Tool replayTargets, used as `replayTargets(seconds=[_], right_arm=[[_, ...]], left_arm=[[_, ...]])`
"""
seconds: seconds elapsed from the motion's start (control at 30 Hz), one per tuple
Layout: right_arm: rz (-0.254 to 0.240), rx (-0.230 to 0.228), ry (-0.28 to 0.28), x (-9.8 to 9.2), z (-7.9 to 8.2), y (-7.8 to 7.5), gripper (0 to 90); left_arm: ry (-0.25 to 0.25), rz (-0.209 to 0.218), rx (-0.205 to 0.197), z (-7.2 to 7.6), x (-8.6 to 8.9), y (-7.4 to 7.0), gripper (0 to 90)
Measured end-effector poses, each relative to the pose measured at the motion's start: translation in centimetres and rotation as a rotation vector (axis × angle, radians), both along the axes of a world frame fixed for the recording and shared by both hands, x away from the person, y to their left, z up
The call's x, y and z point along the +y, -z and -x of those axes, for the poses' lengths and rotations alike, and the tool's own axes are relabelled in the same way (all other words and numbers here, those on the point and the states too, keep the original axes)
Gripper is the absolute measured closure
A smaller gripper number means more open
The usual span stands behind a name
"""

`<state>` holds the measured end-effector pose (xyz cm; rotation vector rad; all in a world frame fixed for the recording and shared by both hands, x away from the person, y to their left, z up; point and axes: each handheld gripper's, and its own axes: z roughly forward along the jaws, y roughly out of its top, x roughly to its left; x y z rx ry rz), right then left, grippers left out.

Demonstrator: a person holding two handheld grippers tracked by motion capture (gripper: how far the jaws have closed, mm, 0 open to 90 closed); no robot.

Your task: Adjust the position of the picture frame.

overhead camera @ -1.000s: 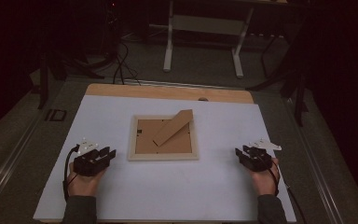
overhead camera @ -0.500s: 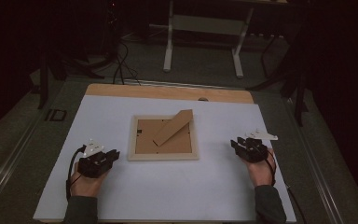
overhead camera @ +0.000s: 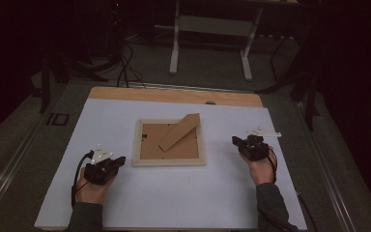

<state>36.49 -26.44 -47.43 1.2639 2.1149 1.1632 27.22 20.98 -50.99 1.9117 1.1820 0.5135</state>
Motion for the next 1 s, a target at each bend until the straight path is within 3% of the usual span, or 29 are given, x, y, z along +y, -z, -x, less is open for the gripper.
replayTargets(seconds=[0.4, 1.0], right_arm=[[0.051, 0.036, -0.049, 3.2, -1.5, 0.7, 89.6], [0.075, 0.084, -0.121, 7.3, -2.9, 2.4, 89.7]], left_arm=[[0.025, -0.021, 0.008, -0.1, -0.7, 0.4, 90.0], [0.071, -0.061, 0.03, -0.3, -2.2, 1.1, 90.0]])
